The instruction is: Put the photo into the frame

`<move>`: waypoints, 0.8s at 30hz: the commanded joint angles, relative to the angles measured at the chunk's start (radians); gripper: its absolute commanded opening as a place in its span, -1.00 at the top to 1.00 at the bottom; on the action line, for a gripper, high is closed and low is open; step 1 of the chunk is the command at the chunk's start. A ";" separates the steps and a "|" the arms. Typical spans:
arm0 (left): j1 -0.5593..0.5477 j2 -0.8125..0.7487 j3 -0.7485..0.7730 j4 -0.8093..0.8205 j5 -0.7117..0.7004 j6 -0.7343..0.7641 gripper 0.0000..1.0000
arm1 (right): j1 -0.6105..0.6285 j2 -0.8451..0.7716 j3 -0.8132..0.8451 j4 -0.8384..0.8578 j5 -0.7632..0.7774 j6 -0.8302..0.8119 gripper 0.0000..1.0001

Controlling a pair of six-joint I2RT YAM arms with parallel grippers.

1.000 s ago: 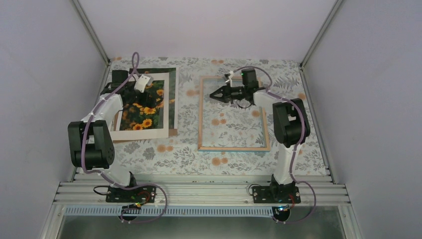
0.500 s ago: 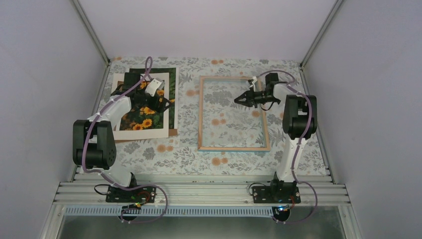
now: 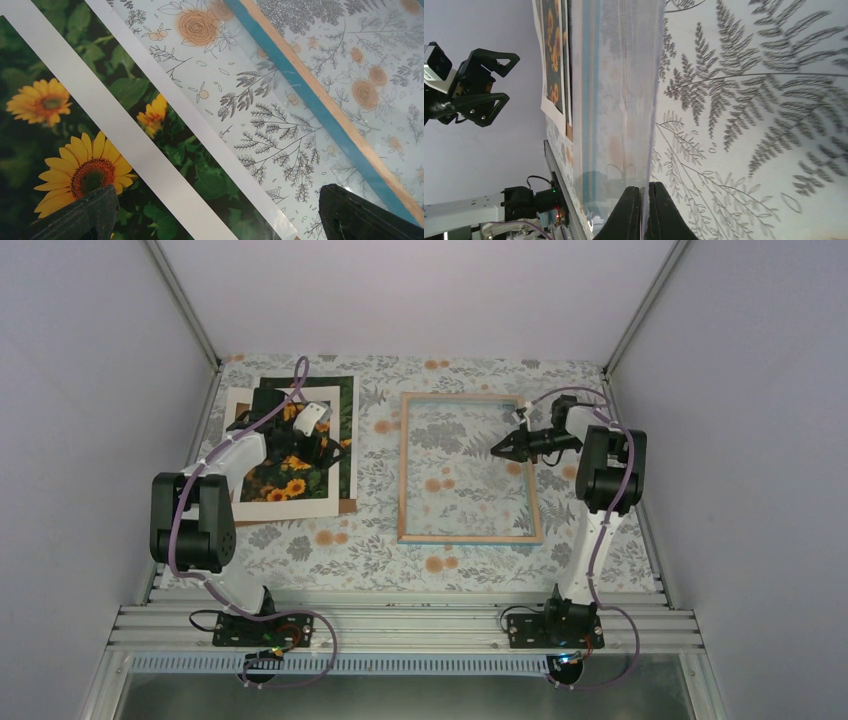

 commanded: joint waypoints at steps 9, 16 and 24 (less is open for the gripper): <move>-0.013 0.020 0.002 0.025 -0.007 -0.003 -1.00 | -0.037 0.079 0.093 -0.072 0.095 -0.076 0.92; -0.014 0.026 0.004 0.026 -0.010 -0.005 -1.00 | -0.037 0.091 0.091 -0.095 0.142 -0.081 0.92; -0.013 0.025 -0.001 0.027 -0.017 -0.004 -1.00 | -0.037 0.095 0.128 -0.181 0.099 -0.077 0.92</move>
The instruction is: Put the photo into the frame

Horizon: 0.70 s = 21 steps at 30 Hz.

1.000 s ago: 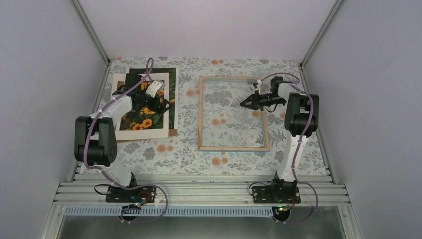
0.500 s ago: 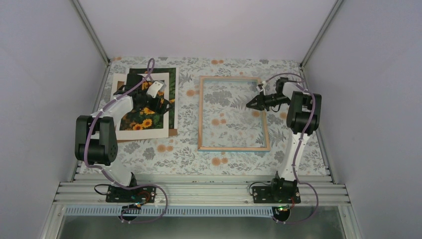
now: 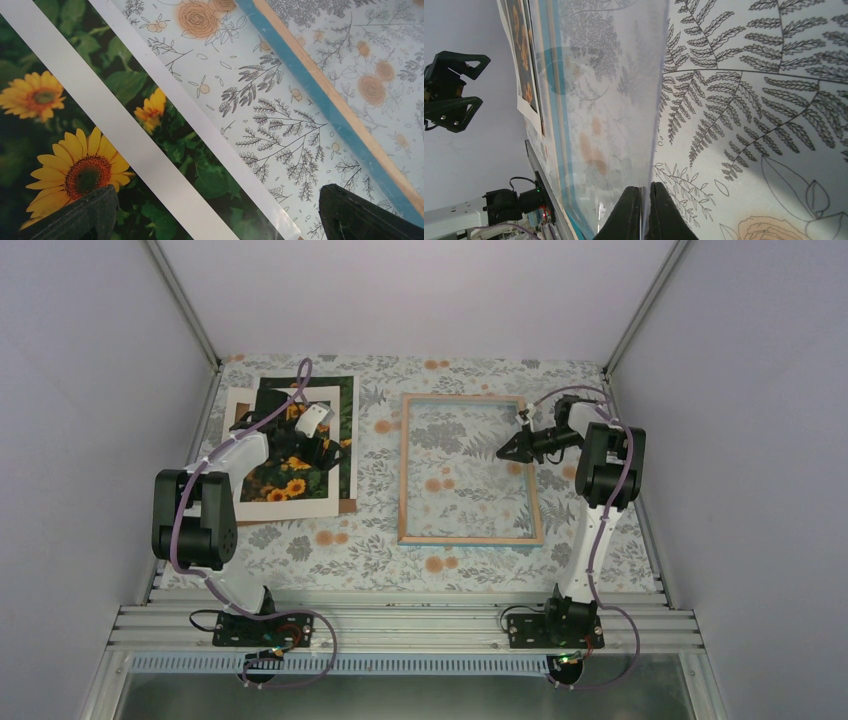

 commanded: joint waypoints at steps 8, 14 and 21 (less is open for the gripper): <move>-0.004 0.007 -0.003 0.026 -0.005 -0.002 -1.00 | -0.007 -0.006 0.023 -0.108 -0.030 -0.047 0.92; -0.004 0.008 -0.004 0.025 -0.006 -0.002 -1.00 | -0.010 -0.010 0.023 -0.087 0.026 -0.056 0.92; -0.005 0.010 -0.004 0.026 -0.009 -0.003 -1.00 | -0.022 -0.017 0.019 -0.067 0.050 -0.049 0.92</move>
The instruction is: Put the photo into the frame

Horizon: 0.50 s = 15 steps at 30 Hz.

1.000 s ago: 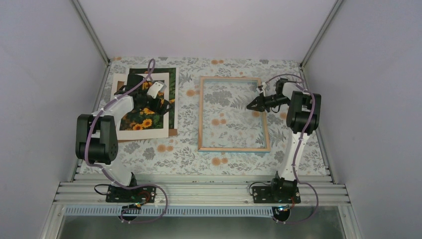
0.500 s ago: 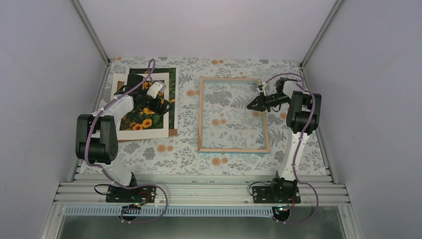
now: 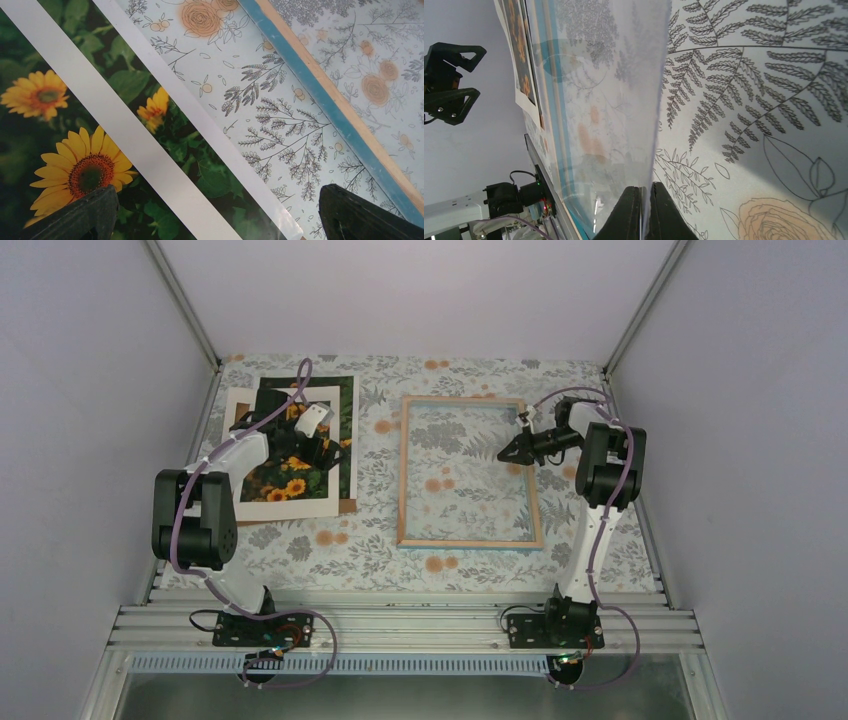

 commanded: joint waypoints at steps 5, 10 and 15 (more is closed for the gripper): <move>-0.004 0.014 -0.003 0.026 0.003 -0.003 -1.00 | -0.029 -0.009 0.019 -0.001 0.048 -0.027 0.92; -0.005 0.017 -0.003 0.025 0.004 -0.003 -1.00 | -0.035 -0.004 0.019 0.001 0.060 -0.033 0.92; -0.004 0.018 -0.001 0.023 0.003 -0.003 -1.00 | -0.043 0.001 0.021 0.008 0.077 -0.033 0.92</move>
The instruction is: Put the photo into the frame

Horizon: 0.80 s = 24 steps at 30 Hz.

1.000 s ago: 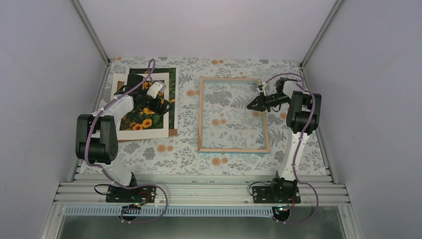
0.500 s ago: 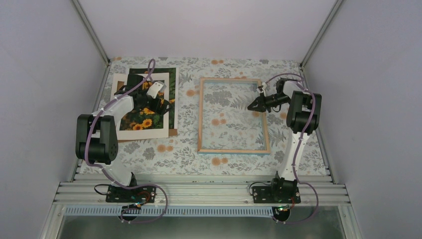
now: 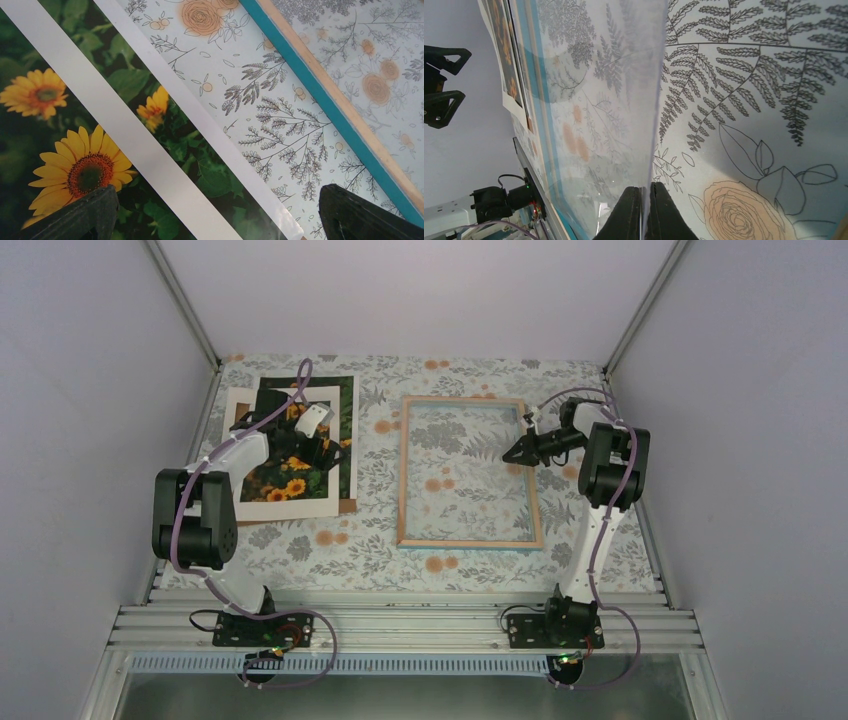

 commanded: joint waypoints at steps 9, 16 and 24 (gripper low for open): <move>-0.006 0.019 0.000 0.022 0.005 -0.006 -1.00 | -0.027 0.000 0.017 0.009 0.056 -0.029 0.92; -0.004 0.024 0.002 0.023 0.005 -0.008 -1.00 | -0.032 -0.007 0.017 0.009 0.061 -0.034 0.92; -0.004 0.026 0.003 0.023 0.003 -0.008 -1.00 | -0.040 -0.009 0.015 0.008 0.067 -0.039 0.92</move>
